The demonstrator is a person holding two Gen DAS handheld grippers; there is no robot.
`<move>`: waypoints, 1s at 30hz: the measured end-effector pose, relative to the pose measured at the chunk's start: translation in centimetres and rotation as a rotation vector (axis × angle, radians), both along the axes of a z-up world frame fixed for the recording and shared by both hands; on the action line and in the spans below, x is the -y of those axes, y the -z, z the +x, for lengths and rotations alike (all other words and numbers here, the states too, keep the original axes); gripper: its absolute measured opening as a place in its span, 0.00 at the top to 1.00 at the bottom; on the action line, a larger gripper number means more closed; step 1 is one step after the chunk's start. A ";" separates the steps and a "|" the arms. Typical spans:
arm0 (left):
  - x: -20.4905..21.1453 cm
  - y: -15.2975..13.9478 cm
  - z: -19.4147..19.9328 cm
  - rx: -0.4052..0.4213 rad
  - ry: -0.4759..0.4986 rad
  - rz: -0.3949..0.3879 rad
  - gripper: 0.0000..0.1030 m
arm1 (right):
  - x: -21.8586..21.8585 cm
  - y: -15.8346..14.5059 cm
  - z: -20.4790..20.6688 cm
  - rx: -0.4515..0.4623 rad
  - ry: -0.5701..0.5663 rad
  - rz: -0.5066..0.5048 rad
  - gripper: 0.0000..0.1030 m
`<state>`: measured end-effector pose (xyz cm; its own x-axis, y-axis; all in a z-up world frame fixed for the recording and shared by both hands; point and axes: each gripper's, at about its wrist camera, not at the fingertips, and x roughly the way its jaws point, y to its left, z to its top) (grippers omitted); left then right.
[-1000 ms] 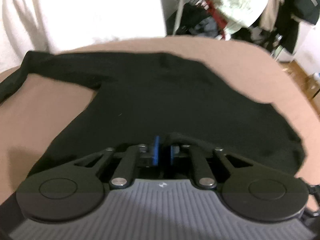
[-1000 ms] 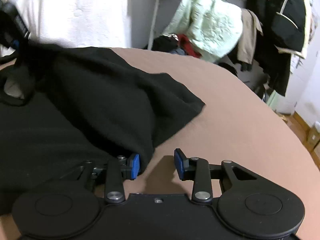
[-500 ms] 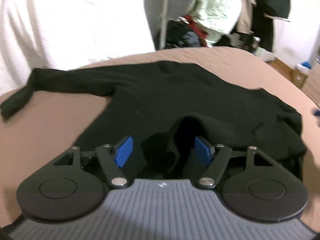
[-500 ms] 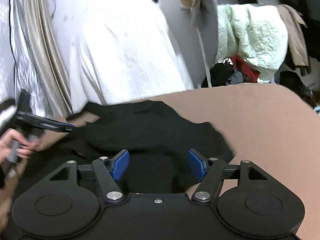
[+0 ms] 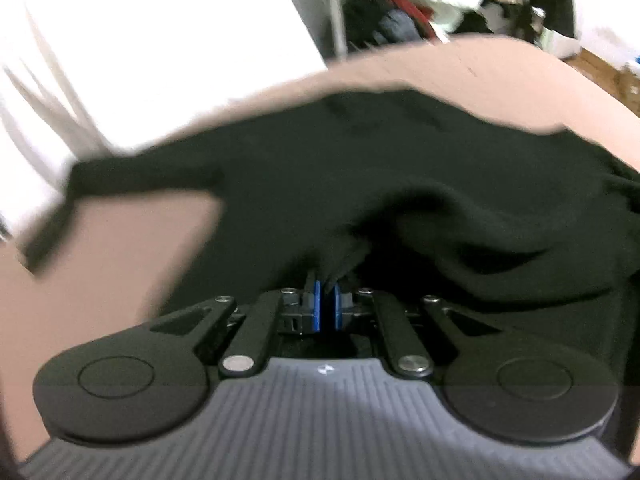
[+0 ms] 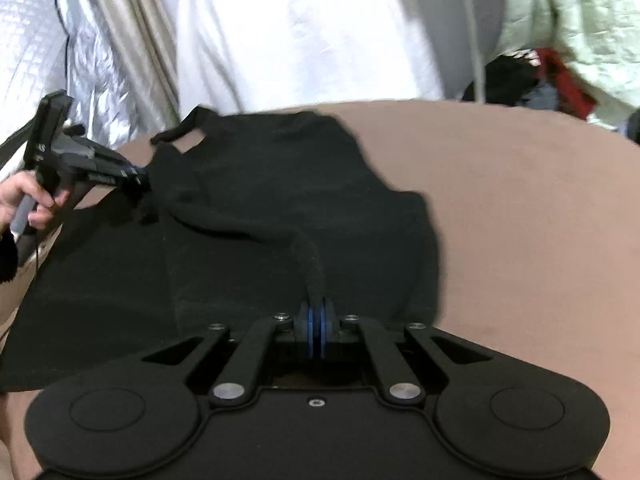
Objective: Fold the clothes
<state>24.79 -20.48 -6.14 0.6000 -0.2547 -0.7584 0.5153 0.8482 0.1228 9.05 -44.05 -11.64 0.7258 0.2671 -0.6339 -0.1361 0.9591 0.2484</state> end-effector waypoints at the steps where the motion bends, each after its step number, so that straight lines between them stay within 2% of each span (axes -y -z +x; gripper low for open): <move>1: -0.6 -0.5 0.9 -0.009 -0.019 -0.034 0.87 | 0.3 0.1 -0.5 -0.009 0.010 0.005 0.97; 5: -2.8 -1.5 4.8 -0.080 -0.108 -0.201 0.81 | 0.8 0.7 -0.8 -0.044 0.021 0.030 0.97; 6: -3.3 -1.3 5.5 -0.096 -0.144 -0.238 0.73 | 0.6 0.9 -0.7 -0.050 0.016 0.032 0.97; 7: -3.8 -0.9 6.0 -0.102 -0.191 -0.259 0.61 | 0.3 1.1 -0.7 -0.056 0.009 0.034 0.97; 8: -4.3 -0.5 6.6 -0.101 -0.242 -0.272 0.57 | 0.2 1.3 -0.7 -0.061 0.008 0.026 0.97; 11: -6.2 -0.2 6.0 0.027 -0.372 -0.239 0.52 | 0.1 1.8 -1.3 -0.072 0.021 0.025 0.98; 12: -6.6 -0.3 5.9 0.073 -0.396 -0.219 0.46 | 0.1 1.6 -1.3 -0.071 0.022 0.018 0.98; 14: -7.6 -0.5 5.4 0.076 -0.392 -0.235 0.42 | 0.0 1.4 -1.4 -0.075 0.031 0.000 0.98; 18: -7.9 0.6 4.1 -0.092 -0.304 -0.325 0.42 | 0.1 0.6 -1.3 -0.104 0.150 0.032 0.94; 19: -7.4 1.1 3.5 -0.115 -0.280 -0.326 0.42 | 0.1 0.1 -1.3 -0.105 0.193 0.055 0.82; 20: -6.7 1.5 3.0 -0.130 -0.254 -0.321 0.42 | -0.1 -0.4 -1.3 -0.102 0.236 0.072 0.78; 22: -5.2 2.4 2.1 -0.156 -0.209 -0.310 0.39 | -2.0 -2.0 -1.8 -0.054 0.319 0.024 0.61; 23: -4.3 2.7 1.9 -0.166 -0.199 -0.304 0.39 | -3.4 -2.7 -2.3 -0.012 0.358 0.006 0.58; 24: -3.6 3.0 1.7 -0.182 -0.202 -0.295 0.39 | -4.7 -2.8 -2.9 0.022 0.395 0.019 0.47; 25: -3.0 3.3 1.4 -0.204 -0.210 -0.283 0.39 | -6.0 -3.0 -3.5 0.057 0.432 0.033 0.31; 27: -2.7 3.6 -0.7 -0.221 -0.220 -0.315 0.39 | -8.8 -2.4 -4.6 0.090 0.554 0.043 0.14; 28: -2.6 3.7 -1.9 -0.226 -0.224 -0.337 0.38 | -10.2 -1.8 -5.1 0.089 0.621 0.039 0.14; 30: -2.2 4.0 -4.3 -0.243 -0.215 -0.376 0.37 | -11.6 -0.7 -4.4 0.053 0.635 -0.009 0.14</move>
